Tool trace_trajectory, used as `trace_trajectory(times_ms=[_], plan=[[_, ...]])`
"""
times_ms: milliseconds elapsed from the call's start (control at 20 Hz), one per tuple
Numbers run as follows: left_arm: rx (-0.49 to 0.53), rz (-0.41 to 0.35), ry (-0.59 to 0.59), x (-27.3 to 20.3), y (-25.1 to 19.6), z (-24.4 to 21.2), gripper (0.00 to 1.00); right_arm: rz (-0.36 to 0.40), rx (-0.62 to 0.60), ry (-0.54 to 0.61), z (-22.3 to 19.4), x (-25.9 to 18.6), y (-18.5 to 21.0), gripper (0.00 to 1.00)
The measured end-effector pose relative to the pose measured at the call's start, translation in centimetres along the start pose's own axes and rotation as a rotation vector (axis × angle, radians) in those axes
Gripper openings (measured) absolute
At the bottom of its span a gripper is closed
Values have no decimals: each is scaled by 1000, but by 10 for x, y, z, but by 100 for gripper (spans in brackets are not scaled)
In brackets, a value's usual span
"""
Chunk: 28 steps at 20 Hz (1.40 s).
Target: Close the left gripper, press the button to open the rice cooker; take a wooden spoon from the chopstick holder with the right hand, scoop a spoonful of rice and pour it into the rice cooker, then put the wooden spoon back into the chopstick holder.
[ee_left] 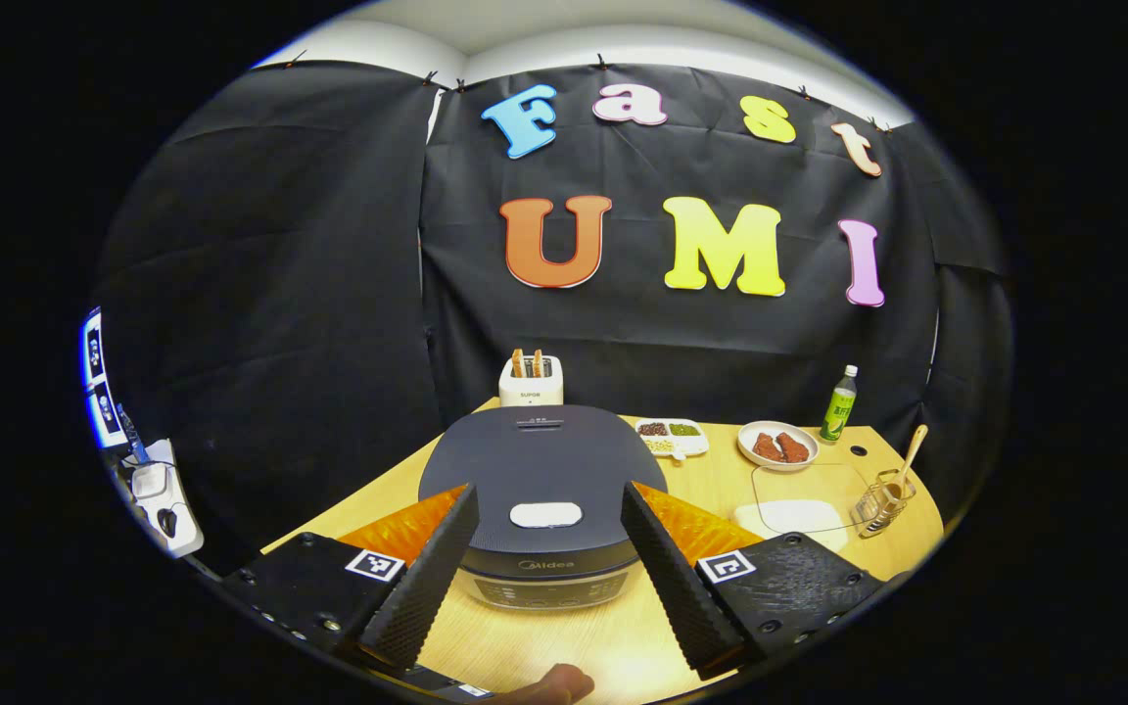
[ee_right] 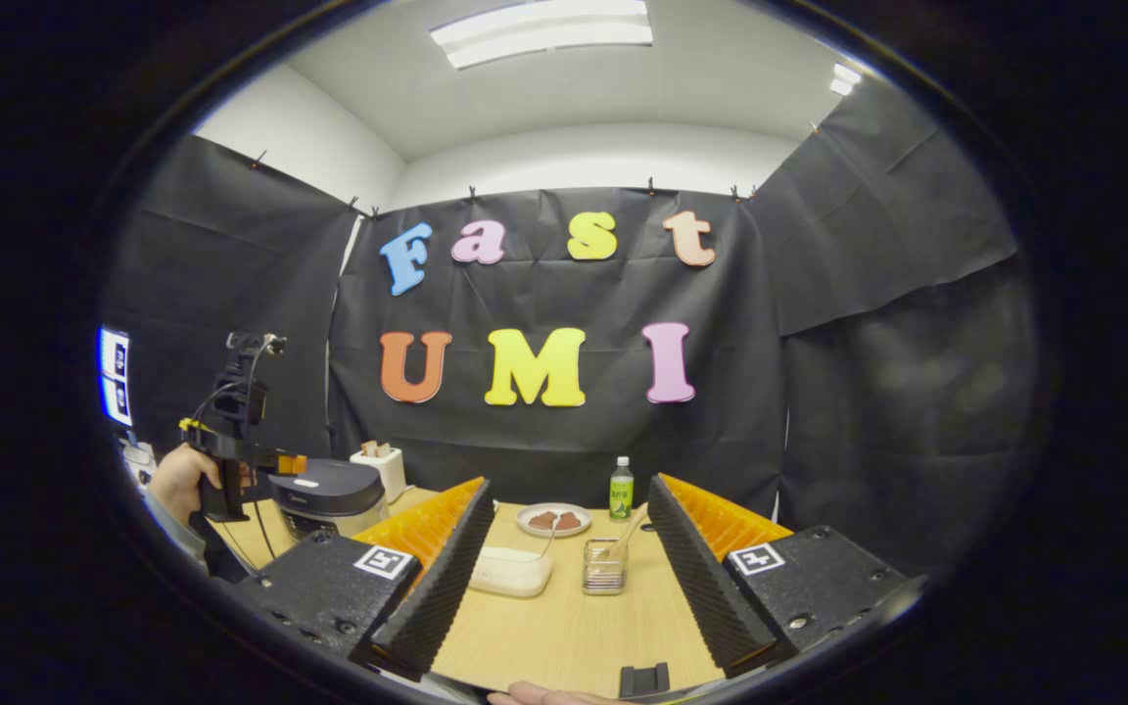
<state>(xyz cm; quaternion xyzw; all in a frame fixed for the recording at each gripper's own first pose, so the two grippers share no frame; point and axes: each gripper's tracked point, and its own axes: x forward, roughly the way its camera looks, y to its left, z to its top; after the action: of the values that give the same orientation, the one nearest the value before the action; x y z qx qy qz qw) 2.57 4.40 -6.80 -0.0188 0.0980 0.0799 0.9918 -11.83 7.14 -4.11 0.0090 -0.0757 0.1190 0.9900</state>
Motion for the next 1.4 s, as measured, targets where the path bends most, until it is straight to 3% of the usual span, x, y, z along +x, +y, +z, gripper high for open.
trace_trajectory(times_ms=[450, 700, 1100, 1150, 1200, 1400], plan=[[35, -103, -204, -107, -38, 67, 94, -24, 36, 38, -8, 6, -11, 100], [40, -129, -279, -160, -53, 64, 93, -54, 41, 38, -5, 3, -22, 98], [-9, -165, -293, -202, -59, 33, 93, -76, 59, 82, -7, 3, -25, 98], [-18, -163, -296, -204, -60, 32, 84, -76, 55, 83, -5, 4, -25, 100], [-15, -161, -298, -207, -58, 33, 93, -79, 51, 80, -1, 3, -24, 100], [7, -151, -328, -218, -48, 39, 93, -80, 25, 48, 22, -5, -14, 100]])
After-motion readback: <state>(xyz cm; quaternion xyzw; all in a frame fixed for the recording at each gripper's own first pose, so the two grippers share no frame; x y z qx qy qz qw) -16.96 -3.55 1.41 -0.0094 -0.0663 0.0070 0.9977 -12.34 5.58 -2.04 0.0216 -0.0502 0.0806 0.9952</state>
